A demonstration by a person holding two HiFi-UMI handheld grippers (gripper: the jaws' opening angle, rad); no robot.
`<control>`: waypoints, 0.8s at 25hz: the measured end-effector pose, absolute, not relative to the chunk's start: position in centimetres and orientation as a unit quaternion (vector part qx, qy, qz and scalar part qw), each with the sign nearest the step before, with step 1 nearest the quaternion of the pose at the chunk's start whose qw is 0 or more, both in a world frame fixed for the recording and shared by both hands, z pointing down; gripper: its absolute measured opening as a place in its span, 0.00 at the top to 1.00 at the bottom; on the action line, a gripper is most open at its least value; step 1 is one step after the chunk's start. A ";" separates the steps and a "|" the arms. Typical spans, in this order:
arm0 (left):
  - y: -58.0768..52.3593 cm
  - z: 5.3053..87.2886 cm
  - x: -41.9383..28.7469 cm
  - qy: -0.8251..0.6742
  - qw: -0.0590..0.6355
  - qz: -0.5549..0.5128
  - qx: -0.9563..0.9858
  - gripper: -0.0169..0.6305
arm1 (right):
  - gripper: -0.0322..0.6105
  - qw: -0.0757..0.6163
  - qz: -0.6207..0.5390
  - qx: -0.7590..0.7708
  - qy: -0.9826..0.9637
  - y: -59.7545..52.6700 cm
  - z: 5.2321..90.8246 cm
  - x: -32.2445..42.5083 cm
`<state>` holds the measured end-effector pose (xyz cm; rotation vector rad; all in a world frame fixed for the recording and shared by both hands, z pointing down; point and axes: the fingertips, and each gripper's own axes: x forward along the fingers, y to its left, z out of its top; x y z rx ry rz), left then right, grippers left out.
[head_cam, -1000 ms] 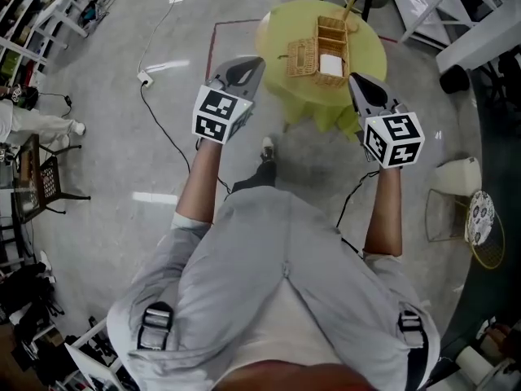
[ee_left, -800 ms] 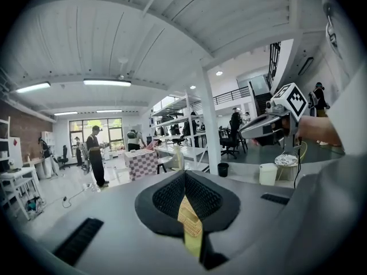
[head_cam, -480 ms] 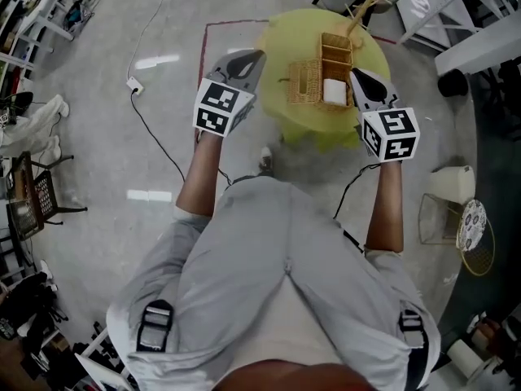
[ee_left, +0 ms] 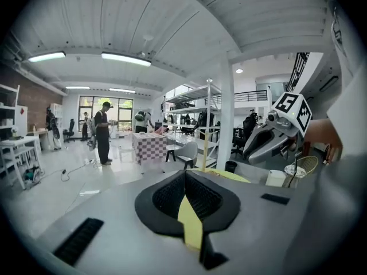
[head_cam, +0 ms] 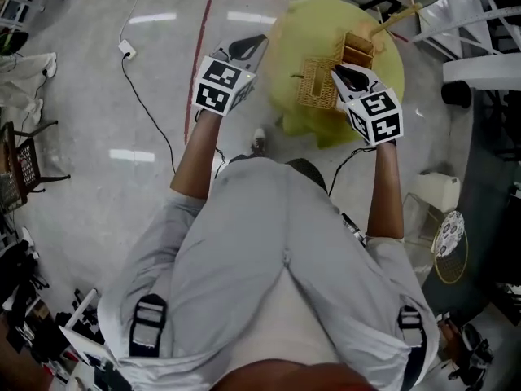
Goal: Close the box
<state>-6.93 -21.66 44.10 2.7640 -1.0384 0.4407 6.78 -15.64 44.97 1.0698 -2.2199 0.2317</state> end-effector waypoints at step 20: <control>-22.4 57.4 -12.3 -0.408 0.223 0.214 0.859 0.93 | 0.74 0.543 0.126 0.168 -0.813 -20.8 66.1 0.5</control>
